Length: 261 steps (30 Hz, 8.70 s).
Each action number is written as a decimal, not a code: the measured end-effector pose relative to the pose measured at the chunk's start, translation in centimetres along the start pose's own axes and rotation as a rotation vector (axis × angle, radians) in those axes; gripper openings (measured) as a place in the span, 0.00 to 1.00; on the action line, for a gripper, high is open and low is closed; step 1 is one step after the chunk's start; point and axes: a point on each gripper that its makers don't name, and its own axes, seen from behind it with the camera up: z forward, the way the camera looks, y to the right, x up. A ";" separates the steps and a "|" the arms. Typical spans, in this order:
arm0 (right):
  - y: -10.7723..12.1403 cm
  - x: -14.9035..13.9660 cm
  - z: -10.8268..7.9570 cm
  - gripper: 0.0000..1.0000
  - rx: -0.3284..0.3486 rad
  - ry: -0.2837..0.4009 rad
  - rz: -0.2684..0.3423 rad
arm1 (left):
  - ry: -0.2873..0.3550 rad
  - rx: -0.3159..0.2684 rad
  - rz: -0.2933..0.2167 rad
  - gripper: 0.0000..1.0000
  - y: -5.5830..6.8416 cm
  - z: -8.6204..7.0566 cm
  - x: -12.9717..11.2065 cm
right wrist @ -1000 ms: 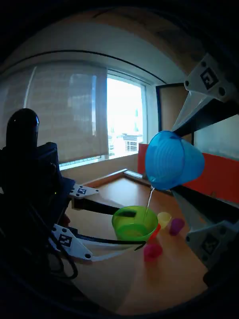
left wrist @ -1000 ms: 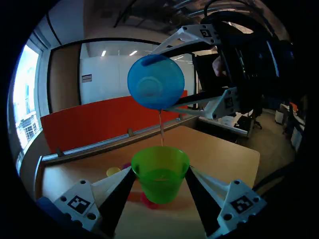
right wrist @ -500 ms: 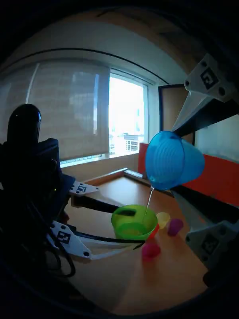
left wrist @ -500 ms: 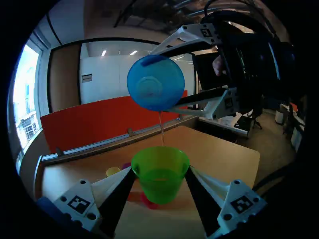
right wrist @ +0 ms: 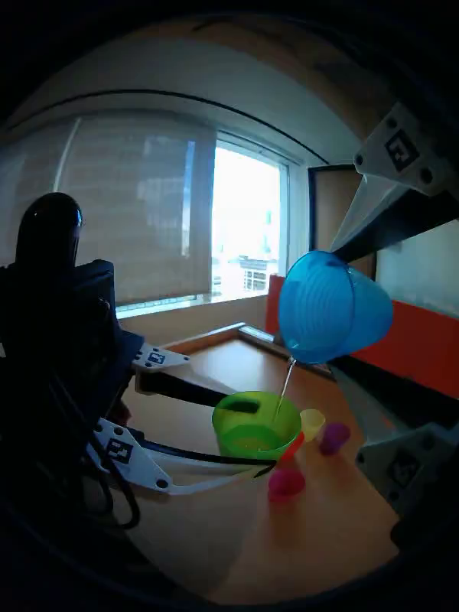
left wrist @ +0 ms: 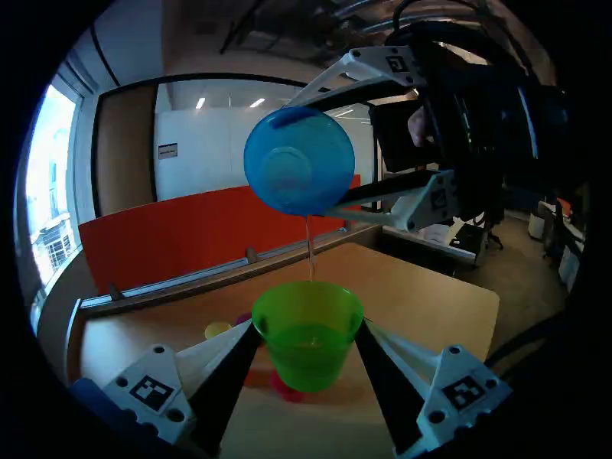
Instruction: Pour water
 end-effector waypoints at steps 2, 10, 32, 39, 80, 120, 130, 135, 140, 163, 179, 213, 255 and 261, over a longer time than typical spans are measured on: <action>0.0 0.3 -0.1 0.88 0.000 -0.001 -0.002 | 0.000 0.000 0.000 0.85 0.0 0.0 0.0; -0.1 0.9 -0.4 0.88 -0.001 -0.002 -0.015 | 0.002 -0.001 0.000 0.85 0.0 0.0 0.0; 0.1 0.5 0.0 0.88 -0.004 -0.002 -0.065 | 0.003 0.000 0.001 0.85 0.2 0.0 0.1; 0.3 0.2 0.0 0.88 -0.004 -0.004 -0.064 | 0.004 -0.001 0.001 0.85 0.2 0.0 0.1; -1.3 1.3 -0.5 0.88 -0.006 0.001 0.076 | -0.003 0.006 0.000 0.85 -0.3 0.1 -0.2; -9.9 1.5 -4.0 0.88 -0.074 -0.121 0.920 | -0.058 0.051 -0.010 0.85 -2.2 -0.5 -3.1; -13.2 -0.7 -4.3 0.88 -0.073 -0.189 1.148 | -0.090 0.067 -0.008 0.85 -3.3 -0.7 -4.6; -15.1 -1.4 -4.4 0.88 -0.061 -0.223 1.227 | -0.104 0.078 -0.012 0.85 -4.0 -0.7 -5.5; -16.8 -2.3 -4.5 0.88 -0.048 -0.260 1.302 | -0.120 0.088 -0.012 0.85 -4.7 -0.6 -6.5; -26.8 -6.2 -2.3 0.88 0.160 -0.404 1.498 | -0.187 0.158 -0.034 0.85 -8.1 -0.2 -10.2; -30.0 -8.4 0.8 0.88 0.248 -0.424 1.524 | -0.226 0.190 -0.067 0.85 -9.6 1.5 -13.2; -31.9 -10.6 4.1 0.88 0.316 -0.444 1.516 | -0.340 0.244 -0.155 0.86 -12.5 7.2 -23.5; -32.4 -13.4 4.5 0.88 0.262 -0.505 1.526 | -0.382 0.286 -0.208 0.90 -13.7 8.4 -27.7; -32.8 -14.2 4.8 0.88 0.252 -0.514 1.531 | -0.383 0.295 -0.206 0.91 -13.7 7.6 -27.7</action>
